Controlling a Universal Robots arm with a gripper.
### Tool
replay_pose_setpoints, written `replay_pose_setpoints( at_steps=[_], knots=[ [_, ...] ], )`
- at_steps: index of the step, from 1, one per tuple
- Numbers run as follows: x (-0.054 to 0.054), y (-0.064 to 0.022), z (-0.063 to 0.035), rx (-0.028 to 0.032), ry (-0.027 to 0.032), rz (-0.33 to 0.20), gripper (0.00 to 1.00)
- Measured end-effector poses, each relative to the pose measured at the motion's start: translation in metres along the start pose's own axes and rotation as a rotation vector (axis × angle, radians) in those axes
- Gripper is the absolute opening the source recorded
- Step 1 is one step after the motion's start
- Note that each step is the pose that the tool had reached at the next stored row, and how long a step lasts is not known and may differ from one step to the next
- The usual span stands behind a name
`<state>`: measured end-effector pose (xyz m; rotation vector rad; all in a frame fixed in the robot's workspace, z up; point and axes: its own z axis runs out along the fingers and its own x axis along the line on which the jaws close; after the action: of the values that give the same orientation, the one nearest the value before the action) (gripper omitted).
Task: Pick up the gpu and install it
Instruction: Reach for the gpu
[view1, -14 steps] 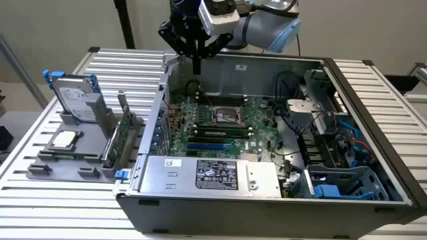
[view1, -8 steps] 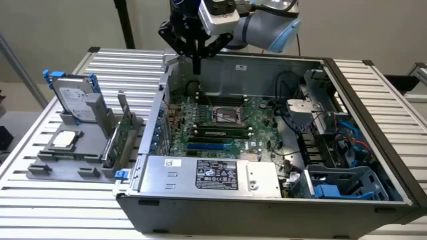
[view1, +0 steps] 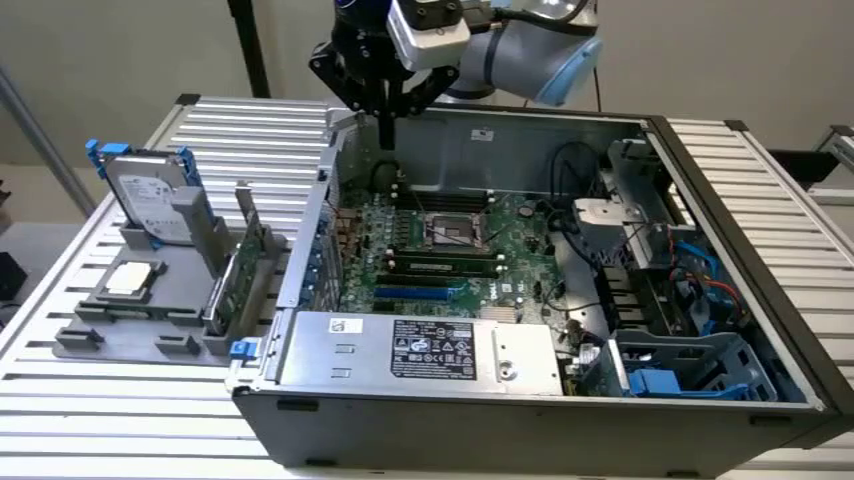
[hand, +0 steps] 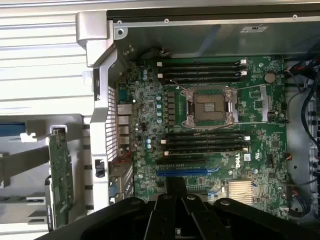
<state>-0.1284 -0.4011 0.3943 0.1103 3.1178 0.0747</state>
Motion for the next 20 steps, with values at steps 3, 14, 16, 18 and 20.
replay_pose_setpoints(
  at_steps=[3,14,16,18,20],
  knots=[
    [0.013,-0.0054,-0.0004,-0.0002,-0.0011,0.000,0.00],
    [0.062,-0.0260,-0.0023,-0.0004,-0.0024,0.000,0.00],
    [0.071,-0.0294,-0.0027,-0.0004,-0.0026,0.000,0.00],
    [0.080,-0.0326,-0.0031,-0.0003,-0.0031,0.000,0.00],
    [0.088,-0.0357,-0.0034,-0.0004,-0.0039,0.000,0.00]
  ],
)
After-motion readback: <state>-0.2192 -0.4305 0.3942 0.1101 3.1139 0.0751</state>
